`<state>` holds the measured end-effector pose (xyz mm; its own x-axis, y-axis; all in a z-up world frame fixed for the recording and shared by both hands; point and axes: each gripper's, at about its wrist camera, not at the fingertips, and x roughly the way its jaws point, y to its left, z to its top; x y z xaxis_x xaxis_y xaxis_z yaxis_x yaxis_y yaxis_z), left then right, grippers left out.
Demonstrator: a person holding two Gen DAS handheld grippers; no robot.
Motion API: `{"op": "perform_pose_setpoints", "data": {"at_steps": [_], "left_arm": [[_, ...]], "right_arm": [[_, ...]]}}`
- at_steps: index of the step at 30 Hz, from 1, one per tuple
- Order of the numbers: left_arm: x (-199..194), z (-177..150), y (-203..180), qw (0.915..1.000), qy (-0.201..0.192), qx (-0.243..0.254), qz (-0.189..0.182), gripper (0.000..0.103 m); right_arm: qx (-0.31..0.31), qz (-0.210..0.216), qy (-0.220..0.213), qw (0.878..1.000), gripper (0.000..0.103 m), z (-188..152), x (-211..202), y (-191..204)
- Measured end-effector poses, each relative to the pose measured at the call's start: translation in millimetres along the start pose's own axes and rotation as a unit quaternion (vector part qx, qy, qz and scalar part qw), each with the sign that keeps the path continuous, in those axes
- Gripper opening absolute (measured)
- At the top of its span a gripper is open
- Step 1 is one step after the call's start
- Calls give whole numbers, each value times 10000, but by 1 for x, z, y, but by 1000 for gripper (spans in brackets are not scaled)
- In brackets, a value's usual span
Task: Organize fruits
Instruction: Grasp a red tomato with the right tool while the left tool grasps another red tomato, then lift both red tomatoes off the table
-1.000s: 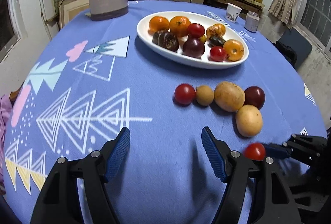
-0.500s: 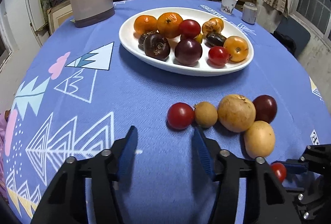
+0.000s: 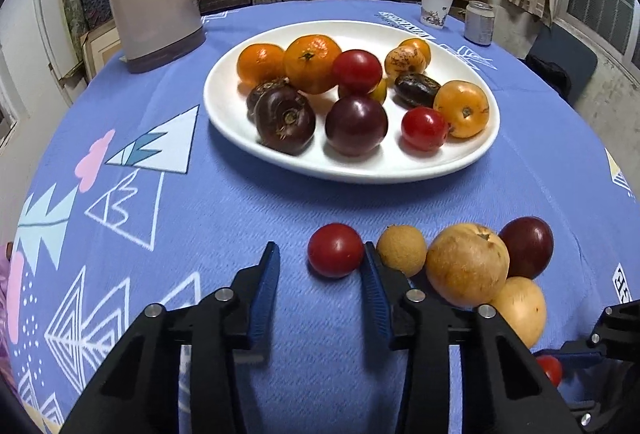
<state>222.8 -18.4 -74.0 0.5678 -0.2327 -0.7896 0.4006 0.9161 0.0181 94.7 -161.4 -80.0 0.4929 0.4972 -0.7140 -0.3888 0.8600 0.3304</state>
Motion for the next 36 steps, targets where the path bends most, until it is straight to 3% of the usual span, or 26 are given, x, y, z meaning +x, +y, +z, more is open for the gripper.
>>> {"op": "perform_pose_setpoints", "data": {"at_steps": [5,18,36], "left_arm": [[2,3,-1,9999,-35,54,-92,26],[-21,-17,-3,9997,75,-240,-5,25],[-53,-29,-9,9992,-23,-388,-69,25]], "right_arm": [[-16,-9,3,10000,30,0,0,0],[-10,-105,25,9999,30,0,-3,0],[191,-594,-453,9970,30,4,-46,-24]]}}
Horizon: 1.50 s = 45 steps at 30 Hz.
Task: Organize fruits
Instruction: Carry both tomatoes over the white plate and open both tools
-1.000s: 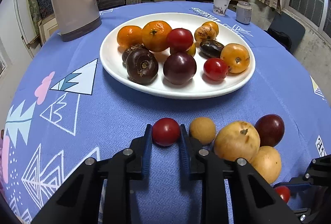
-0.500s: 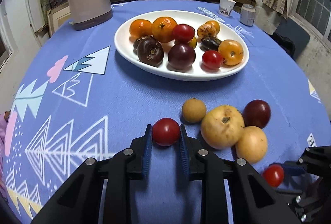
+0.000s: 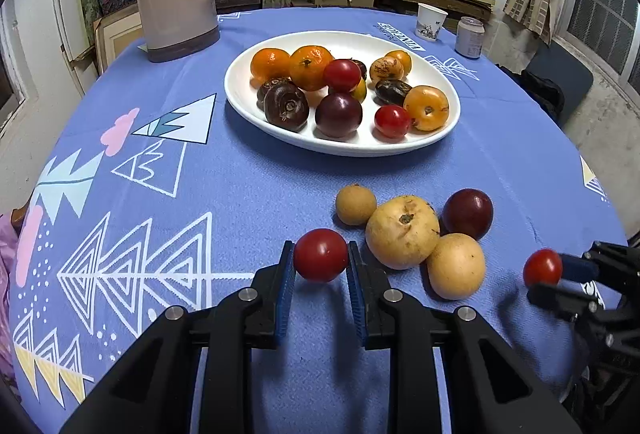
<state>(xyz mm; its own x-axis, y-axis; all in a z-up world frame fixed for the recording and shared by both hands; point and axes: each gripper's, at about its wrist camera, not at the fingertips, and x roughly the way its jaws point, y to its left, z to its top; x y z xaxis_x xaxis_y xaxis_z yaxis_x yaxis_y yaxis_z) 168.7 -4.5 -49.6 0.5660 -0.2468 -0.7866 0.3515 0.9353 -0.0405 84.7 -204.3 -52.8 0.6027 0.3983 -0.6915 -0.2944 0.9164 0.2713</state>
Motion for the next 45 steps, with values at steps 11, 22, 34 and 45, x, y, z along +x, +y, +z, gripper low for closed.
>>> {"op": "perform_pose_setpoints", "data": {"at_steps": [11,22,34,45], "left_arm": [[-12,14,-2,9998,-166,116,-20,25],[-4,67,-13,9985,-395,364,-109,25],[39,127,-20,9985,-331,314,-315,25],[82,161,-24,9989,-42,198,-422,30]], "right_arm": [[-37,-227,-399,9989,30,29,-13,-14],[-190,-224,-828,9961,30,88,-13,-23],[-506,-410,-600,9961,30,146,43,-25],[-97,-579,-362,9976,31,171,98,-66]]}}
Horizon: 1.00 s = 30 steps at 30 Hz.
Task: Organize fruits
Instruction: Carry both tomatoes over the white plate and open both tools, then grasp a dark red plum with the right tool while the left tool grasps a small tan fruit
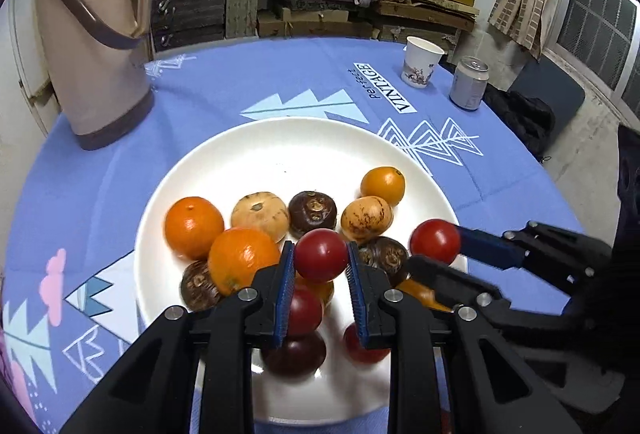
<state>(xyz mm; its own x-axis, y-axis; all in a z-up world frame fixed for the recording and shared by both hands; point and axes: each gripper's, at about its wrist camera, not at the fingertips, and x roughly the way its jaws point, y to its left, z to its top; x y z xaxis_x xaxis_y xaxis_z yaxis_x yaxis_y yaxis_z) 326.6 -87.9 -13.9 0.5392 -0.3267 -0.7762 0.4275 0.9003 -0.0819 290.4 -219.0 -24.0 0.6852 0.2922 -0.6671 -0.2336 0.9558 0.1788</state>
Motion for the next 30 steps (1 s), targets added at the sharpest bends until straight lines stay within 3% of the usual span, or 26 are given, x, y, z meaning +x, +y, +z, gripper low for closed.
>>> {"op": "perform_pose_setpoints", "data": {"at_steps": [2,3,5,11,21,30], "left_arm": [[4,2,4,9999,41,-151,-33,34],[4,2,6,9995,55,-243,-175,44],[2,1,7,9984,84,-370,-410,53],[-12,-6,1,9993,-12,-288,-244,67],[-42,-34,1,9992,-66,-307,-237,70],[-73,-78,-3,9994,-274,-91,202,80]], "right_arm": [[54,25,28,10000,31,1,5,-2],[67,42,40,10000,32,1,5,-3],[49,54,5,10000,37,-1,3,-4],[39,64,-111,9999,40,-8,-15,-3],[25,24,-257,9997,47,-32,-56,1],[-17,60,-157,9999,50,-70,-78,13]]}}
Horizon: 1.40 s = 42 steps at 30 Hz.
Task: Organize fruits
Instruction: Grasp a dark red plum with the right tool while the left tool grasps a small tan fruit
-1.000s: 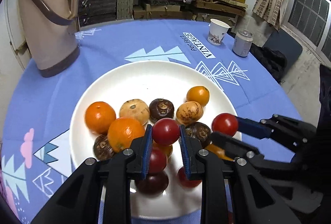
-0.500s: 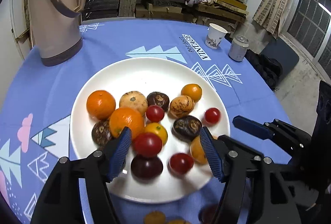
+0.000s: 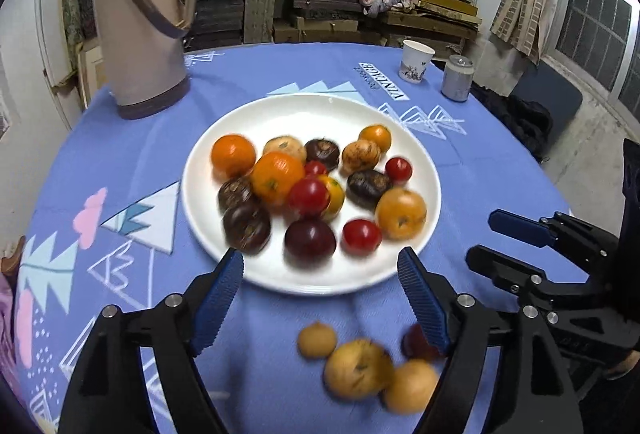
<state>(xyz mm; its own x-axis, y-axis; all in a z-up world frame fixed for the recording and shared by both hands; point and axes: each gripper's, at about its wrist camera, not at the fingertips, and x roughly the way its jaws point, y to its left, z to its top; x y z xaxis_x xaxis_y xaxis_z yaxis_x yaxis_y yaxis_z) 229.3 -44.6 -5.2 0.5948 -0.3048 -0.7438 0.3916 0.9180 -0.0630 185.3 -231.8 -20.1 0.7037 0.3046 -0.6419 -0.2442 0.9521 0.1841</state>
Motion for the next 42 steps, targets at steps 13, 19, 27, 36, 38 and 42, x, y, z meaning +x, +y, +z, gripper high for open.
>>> {"op": "perform_pose_setpoints", "data": {"at_steps": [13,19,27,36,38,42], "left_arm": [[-16,-68,39,9969,304,-727,-15,81],[-22,-81,45,9963,353,-788,-29,81],[-16,-83,32,9970,414,-618,-197,81],[-11,-81,15,9975,478,-384,-341,82],[-9,-79,15,9976,465,-397,-339,82],[-10,-69,24,9967,387,-608,-376,82]], "right_arm": [[-58,272,420,9987,50,-48,6,34],[183,438,524,9975,50,-50,19,36],[841,694,759,9911,40,-48,36,21],[626,485,534,9954,38,-45,21,23],[610,427,486,9960,38,-46,15,20],[638,407,459,9961,38,-50,7,12]]}}
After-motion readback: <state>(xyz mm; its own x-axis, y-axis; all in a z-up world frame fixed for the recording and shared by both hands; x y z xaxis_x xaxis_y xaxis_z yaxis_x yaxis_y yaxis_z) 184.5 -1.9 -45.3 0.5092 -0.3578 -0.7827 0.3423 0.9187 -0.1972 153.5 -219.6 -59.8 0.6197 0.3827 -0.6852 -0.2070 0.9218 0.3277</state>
